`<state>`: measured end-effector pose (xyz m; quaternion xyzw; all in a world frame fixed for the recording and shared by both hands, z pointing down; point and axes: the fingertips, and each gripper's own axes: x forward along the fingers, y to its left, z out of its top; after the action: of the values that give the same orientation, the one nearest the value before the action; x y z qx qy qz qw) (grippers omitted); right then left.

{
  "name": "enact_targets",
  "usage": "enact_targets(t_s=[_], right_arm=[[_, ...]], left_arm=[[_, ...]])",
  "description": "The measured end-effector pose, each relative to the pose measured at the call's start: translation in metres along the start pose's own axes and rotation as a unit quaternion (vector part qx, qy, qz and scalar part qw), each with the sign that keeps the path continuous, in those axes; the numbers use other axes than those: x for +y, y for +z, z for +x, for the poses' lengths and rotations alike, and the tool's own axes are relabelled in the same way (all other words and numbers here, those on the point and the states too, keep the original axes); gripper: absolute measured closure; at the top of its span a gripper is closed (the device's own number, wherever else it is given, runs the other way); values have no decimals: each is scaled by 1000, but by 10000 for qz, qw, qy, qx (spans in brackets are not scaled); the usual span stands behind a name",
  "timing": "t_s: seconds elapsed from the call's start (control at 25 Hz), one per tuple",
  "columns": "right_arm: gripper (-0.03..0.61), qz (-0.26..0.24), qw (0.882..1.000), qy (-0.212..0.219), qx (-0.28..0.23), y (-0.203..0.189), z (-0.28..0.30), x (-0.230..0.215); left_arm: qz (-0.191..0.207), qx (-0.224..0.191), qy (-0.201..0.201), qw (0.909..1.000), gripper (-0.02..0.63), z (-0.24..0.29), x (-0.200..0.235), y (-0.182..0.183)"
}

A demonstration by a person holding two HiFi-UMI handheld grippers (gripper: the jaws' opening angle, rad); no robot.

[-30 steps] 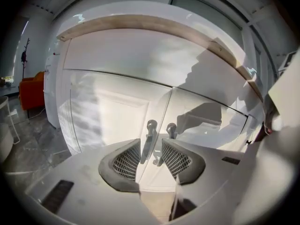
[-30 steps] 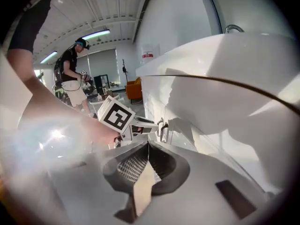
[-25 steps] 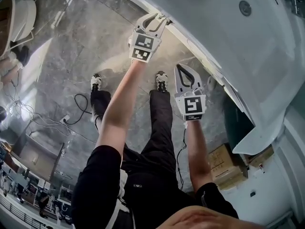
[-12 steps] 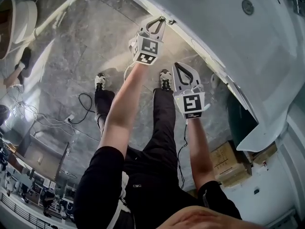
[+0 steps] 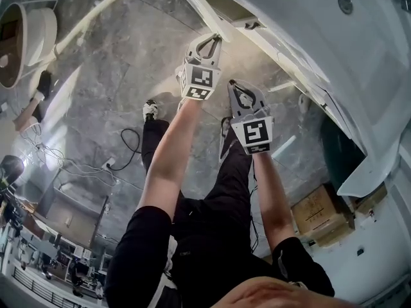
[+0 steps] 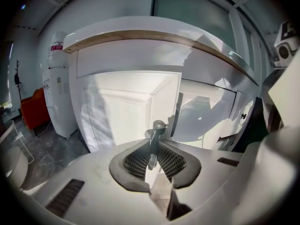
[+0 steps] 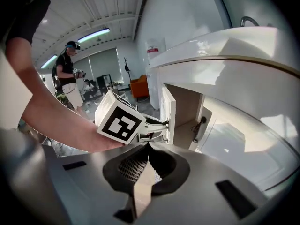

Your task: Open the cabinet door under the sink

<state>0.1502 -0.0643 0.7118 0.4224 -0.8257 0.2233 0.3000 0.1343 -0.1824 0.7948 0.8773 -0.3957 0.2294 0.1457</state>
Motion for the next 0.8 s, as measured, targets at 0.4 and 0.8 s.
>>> enact_targets(t_s=[0.4,0.8], right_arm=[[518,-377,9984,409,93,5,30,76],[518,-396,9986,270,225,-1,49,98]], left_arm=[[-220,16,250,9994,566,-57,41,-37],[-197,33,328,9993,566,-110,108,-61]])
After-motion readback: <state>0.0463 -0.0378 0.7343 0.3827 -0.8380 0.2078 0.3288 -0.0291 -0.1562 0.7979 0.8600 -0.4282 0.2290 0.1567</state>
